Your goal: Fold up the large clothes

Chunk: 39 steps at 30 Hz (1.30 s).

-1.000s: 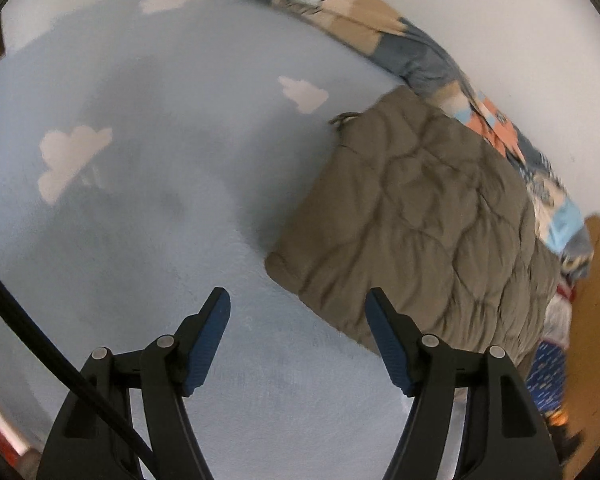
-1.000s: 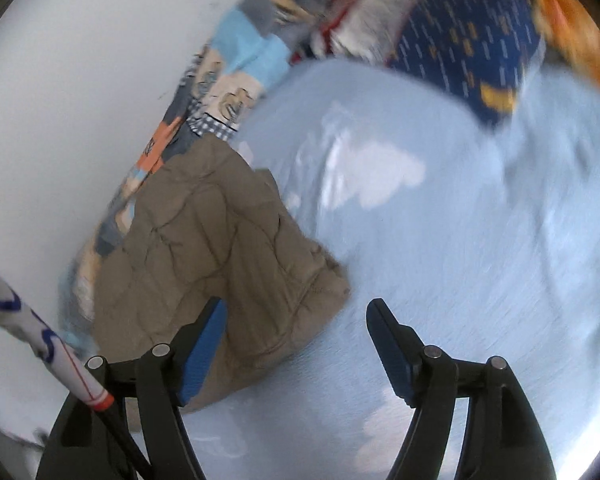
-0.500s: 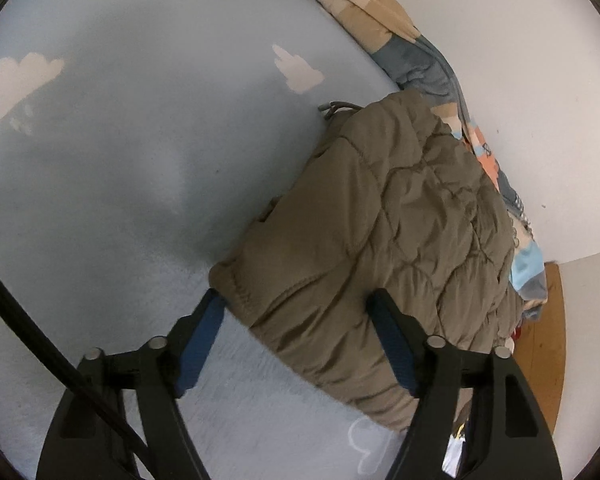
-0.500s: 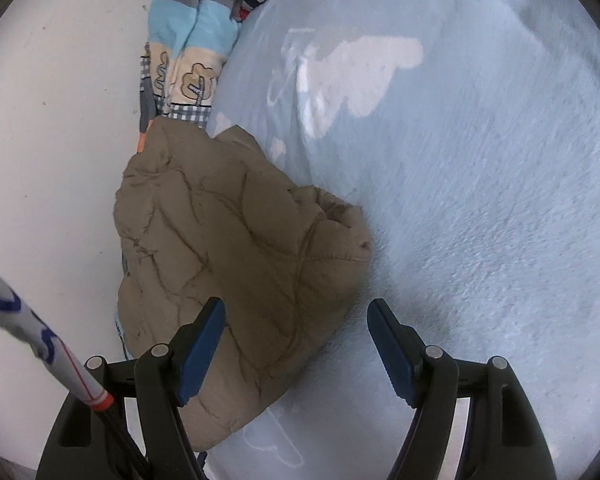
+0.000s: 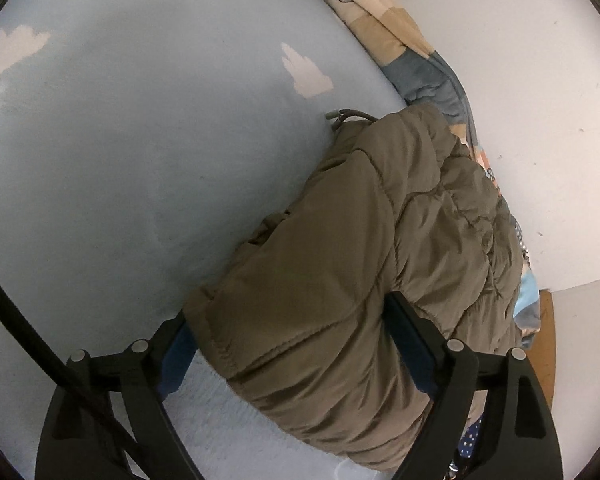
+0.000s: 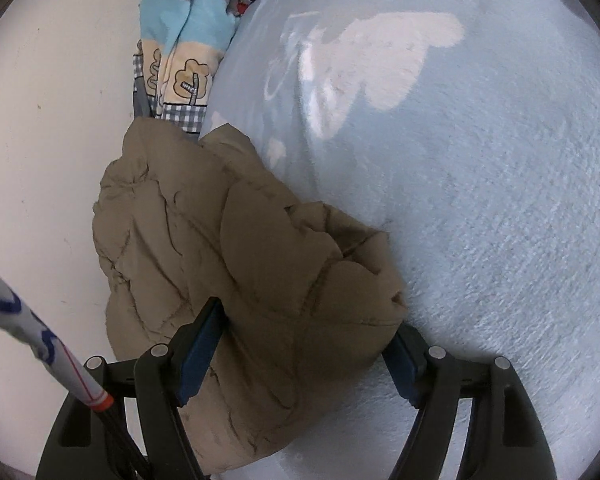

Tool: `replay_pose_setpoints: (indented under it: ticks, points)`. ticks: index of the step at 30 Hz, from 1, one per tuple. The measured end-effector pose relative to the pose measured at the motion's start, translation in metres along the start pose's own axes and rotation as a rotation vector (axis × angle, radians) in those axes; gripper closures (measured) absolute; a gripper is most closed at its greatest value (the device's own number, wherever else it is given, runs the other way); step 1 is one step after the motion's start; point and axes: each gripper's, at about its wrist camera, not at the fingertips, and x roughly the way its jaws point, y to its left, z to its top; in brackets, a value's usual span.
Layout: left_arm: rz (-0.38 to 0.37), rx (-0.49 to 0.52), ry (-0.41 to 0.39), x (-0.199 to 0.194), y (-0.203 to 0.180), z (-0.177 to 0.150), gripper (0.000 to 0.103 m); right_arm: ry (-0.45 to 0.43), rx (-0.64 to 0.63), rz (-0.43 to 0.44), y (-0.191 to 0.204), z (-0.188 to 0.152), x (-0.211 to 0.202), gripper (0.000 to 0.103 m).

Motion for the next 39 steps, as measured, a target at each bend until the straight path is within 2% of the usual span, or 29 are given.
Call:
replay_pose_setpoints:
  ticks: [3,4,5,6,7,8,9,11,15,18,21,24,29,32,35,39]
  points:
    - [0.016,0.074,-0.023,0.002,-0.013,0.000,0.022,-0.008,-0.055,-0.038,0.008,-0.001,0.001,0.042]
    - [0.029,0.105,-0.028,0.001,-0.017,0.000,0.031,-0.014,-0.080,-0.050,0.012,-0.002,0.001,0.052]
    - [0.073,0.183,-0.047,-0.001,-0.029,-0.002,0.041,-0.025,-0.120,-0.074,0.018,-0.003,0.000,0.058]
    - [0.106,0.245,-0.072,-0.004,-0.039,-0.005,0.044,-0.039,-0.167,-0.104,0.027,-0.005,-0.001,0.060]
    - [0.131,0.290,-0.090,-0.007,-0.044,-0.009,0.052,-0.056,-0.225,-0.139,0.035,-0.008,-0.002,0.063]
    - [0.190,0.383,-0.124,-0.009,-0.059,-0.015,0.058,-0.076,-0.299,-0.187,0.046,-0.013,-0.003,0.066]
    - [0.249,0.472,-0.159,-0.010,-0.073,-0.022,0.059,-0.099,-0.379,-0.241,0.057,-0.020,-0.003,0.066]
    - [0.308,0.551,-0.205,-0.013,-0.084,-0.032,0.063,-0.142,-0.519,-0.331,0.077,-0.035,-0.002,0.069]
    - [0.340,0.618,-0.260,-0.027,-0.101,-0.039,0.065,-0.231,-0.751,-0.453,0.109,-0.063,-0.007,0.072]
    - [0.340,0.681,-0.318,-0.045,-0.113,-0.049,0.066,-0.284,-0.850,-0.466,0.124,-0.077,-0.022,0.074]
    - [0.304,0.697,-0.345,-0.063,-0.122,-0.052,0.067,-0.320,-0.913,-0.468,0.137,-0.088,-0.034,0.074]
    - [0.267,0.707,-0.354,-0.084,-0.125,-0.058,0.067,-0.329,-0.925,-0.445,0.144,-0.089,-0.055,0.074]
    - [0.210,0.693,-0.336,-0.124,-0.111,-0.074,0.067,-0.332,-0.922,-0.389,0.145,-0.104,-0.101,0.074]
    - [0.208,0.695,-0.330,-0.140,-0.095,-0.092,0.067,-0.320,-0.911,-0.362,0.137,-0.121,-0.129,0.074]
    - [0.216,0.688,-0.288,-0.147,-0.070,-0.112,0.066,-0.299,-0.907,-0.367,0.118,-0.137,-0.142,0.074]
    - [0.241,0.619,-0.201,-0.134,-0.037,-0.120,0.062,-0.231,-0.813,-0.377,0.082,-0.137,-0.144,0.074]
